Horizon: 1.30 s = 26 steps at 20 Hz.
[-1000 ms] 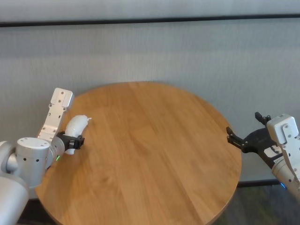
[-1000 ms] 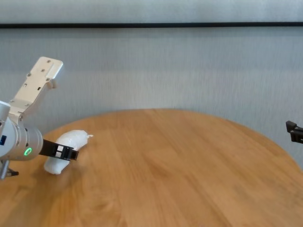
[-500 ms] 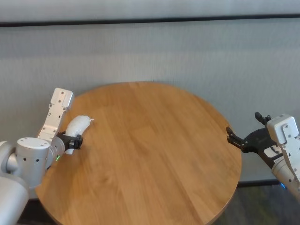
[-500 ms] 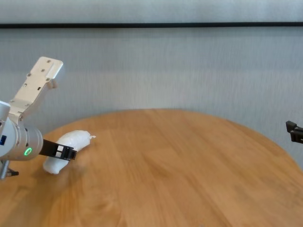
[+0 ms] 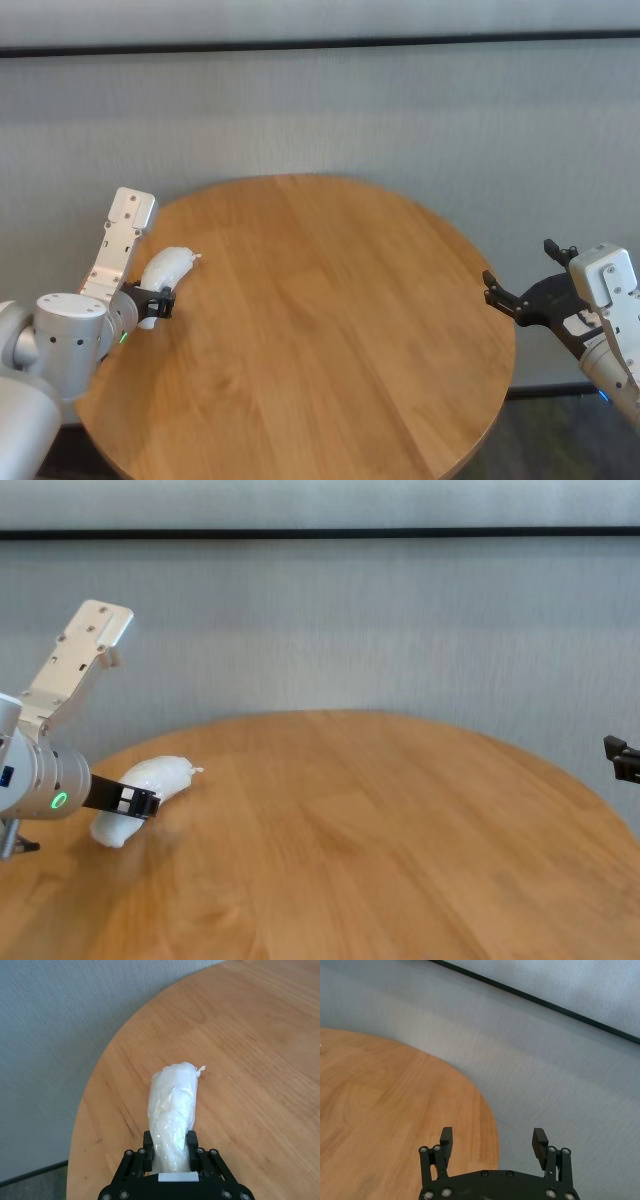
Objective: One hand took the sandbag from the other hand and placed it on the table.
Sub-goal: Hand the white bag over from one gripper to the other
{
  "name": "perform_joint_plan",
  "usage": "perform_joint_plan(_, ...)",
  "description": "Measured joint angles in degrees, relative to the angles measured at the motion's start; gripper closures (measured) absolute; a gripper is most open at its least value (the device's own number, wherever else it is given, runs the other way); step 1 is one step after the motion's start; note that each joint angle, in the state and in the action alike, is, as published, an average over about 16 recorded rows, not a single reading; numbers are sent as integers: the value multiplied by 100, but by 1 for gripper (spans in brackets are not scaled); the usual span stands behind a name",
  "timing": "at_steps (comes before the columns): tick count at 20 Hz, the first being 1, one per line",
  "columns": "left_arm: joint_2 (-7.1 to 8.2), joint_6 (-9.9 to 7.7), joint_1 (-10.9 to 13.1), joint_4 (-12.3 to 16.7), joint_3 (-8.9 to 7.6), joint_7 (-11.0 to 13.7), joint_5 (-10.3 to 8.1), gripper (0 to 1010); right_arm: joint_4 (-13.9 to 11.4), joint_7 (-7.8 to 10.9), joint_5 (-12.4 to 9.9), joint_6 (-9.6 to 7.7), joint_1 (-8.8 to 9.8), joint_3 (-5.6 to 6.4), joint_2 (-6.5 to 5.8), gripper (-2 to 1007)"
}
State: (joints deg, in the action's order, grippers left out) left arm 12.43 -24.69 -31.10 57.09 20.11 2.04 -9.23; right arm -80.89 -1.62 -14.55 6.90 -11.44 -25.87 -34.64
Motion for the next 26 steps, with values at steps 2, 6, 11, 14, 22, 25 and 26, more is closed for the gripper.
perform_joint_plan(2, 0, 0, 0, 0, 0, 0, 0, 587, 0, 0, 0, 0, 0, 0, 0, 5)
perform_joint_plan(6, 0, 0, 0, 0, 0, 0, 0, 596, 0, 0, 0, 0, 0, 0, 0, 5)
perform_joint_plan(11, 0, 0, 0, 0, 0, 0, 0, 598, 0, 0, 0, 0, 0, 0, 0, 5)
perform_joint_plan(14, 0, 0, 0, 0, 0, 0, 0, 598, 0, 0, 0, 0, 0, 0, 0, 5)
perform_joint_plan(22, 4, 59, 23, 35, 12, -12, 47, 598, 0, 0, 0, 0, 0, 0, 0, 5)
perform_joint_plan(25, 9, 122, 46, 70, 24, -12, 96, 598, 0, 0, 0, 0, 0, 0, 0, 5)
perform_joint_plan(26, 11, 145, 54, 83, 28, -11, 114, 598, 0, 0, 0, 0, 0, 0, 0, 5)
